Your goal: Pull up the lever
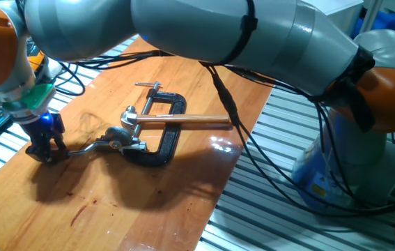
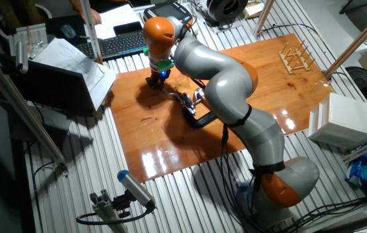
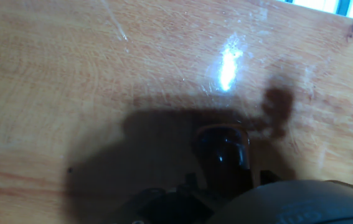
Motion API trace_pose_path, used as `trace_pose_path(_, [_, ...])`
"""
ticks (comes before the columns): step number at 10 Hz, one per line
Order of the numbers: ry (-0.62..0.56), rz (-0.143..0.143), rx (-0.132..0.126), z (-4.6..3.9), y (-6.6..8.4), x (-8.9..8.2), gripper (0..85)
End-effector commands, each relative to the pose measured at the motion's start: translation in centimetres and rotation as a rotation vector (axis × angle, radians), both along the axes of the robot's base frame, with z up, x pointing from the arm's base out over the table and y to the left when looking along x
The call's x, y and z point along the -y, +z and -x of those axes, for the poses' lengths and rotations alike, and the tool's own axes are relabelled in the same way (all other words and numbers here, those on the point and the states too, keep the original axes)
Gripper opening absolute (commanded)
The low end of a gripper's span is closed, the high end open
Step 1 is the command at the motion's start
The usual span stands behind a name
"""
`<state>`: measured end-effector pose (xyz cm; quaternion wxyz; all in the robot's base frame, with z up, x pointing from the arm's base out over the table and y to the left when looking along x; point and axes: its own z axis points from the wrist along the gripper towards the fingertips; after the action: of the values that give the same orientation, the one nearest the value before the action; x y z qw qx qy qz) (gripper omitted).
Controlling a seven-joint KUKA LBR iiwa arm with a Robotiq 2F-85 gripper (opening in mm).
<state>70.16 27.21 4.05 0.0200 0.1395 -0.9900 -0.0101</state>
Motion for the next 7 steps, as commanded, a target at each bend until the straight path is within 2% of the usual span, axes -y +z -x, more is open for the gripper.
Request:
trace_pose_path(1, [-0.001,-0.001,0.003,0.03,-0.12,-0.08,51.0])
trace_pose_path(2, [-0.001,-0.004,0.003,0.05,-0.29,-0.13,51.0])
trace_pose_path(3, [0.006,-0.004,0.002,0.03,-0.33,-0.15,34.0])
trace_pose_path(4, [0.011,-0.004,0.002,0.0,-0.34,-0.14,34.0])
trace_pose_path(5, [0.017,-0.011,-0.006,-0.04,-0.35,-0.12,17.0])
trace_pose_path(7, [0.025,-0.017,-0.013,-0.2,-0.12,-0.06,17.0])
